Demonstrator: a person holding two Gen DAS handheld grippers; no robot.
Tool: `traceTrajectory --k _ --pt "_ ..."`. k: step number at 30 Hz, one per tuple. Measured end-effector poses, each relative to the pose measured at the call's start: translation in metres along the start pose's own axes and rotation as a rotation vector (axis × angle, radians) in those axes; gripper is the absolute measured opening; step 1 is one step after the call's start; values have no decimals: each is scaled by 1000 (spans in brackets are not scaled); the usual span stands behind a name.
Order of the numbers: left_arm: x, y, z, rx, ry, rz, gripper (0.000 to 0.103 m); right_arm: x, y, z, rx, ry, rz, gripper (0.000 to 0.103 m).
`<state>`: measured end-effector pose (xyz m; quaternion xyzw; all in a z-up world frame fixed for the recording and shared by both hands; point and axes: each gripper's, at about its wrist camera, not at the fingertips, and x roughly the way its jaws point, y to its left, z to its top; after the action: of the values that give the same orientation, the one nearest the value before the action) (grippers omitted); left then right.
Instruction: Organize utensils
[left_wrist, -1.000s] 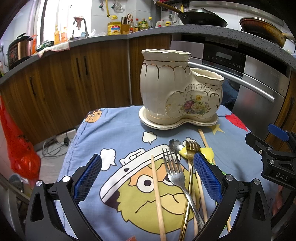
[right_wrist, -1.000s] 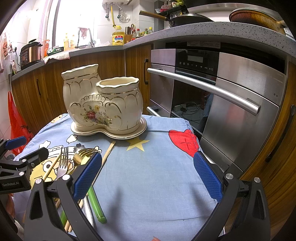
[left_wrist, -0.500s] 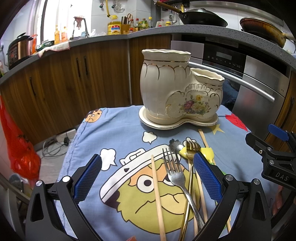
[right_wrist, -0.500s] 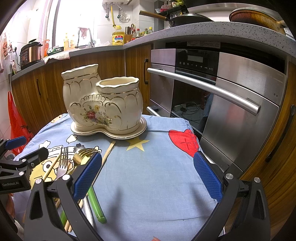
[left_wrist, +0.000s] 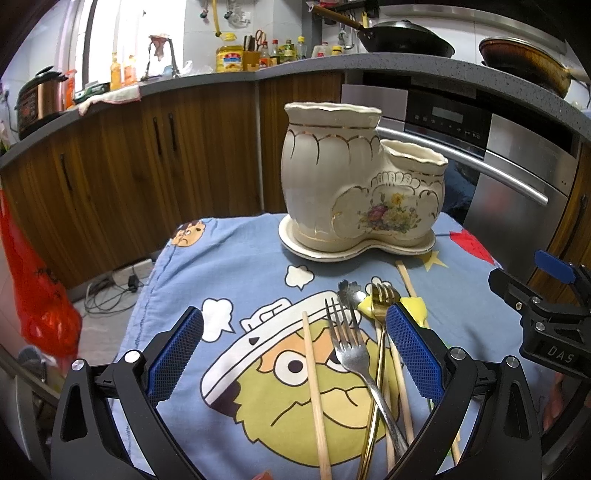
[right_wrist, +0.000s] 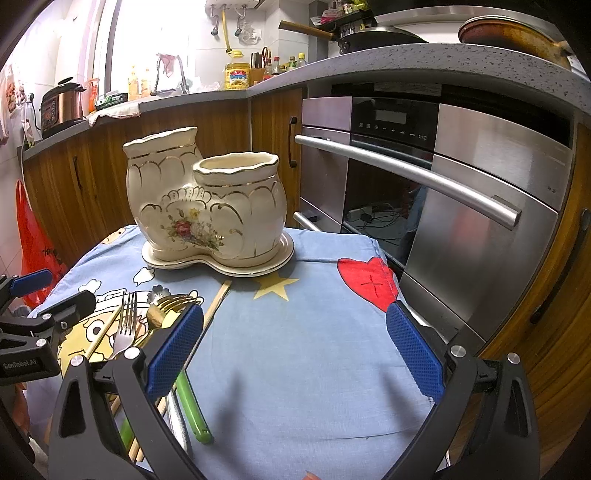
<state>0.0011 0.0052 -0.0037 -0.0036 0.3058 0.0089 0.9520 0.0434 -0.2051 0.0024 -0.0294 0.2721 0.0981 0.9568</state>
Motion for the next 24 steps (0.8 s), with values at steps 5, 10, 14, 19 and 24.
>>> traceTrajectory --k 5,10,14,19,24 --pt "-9 3 2 -19 -42 -4 98 0 1 0 2 -7 0 98" --pt "-11 3 3 -21 -49 -5 98 -3 1 0 3 -11 1 98" --pt "-12 3 4 -22 -52 -5 98 -4 0 2 5 -18 -3 98" --pt "-12 3 4 -21 -50 -6 98 -5 -1 3 8 -14 0 98" --pt "-12 3 4 -22 -47 -6 98 -5 -1 2 9 -15 1 98"
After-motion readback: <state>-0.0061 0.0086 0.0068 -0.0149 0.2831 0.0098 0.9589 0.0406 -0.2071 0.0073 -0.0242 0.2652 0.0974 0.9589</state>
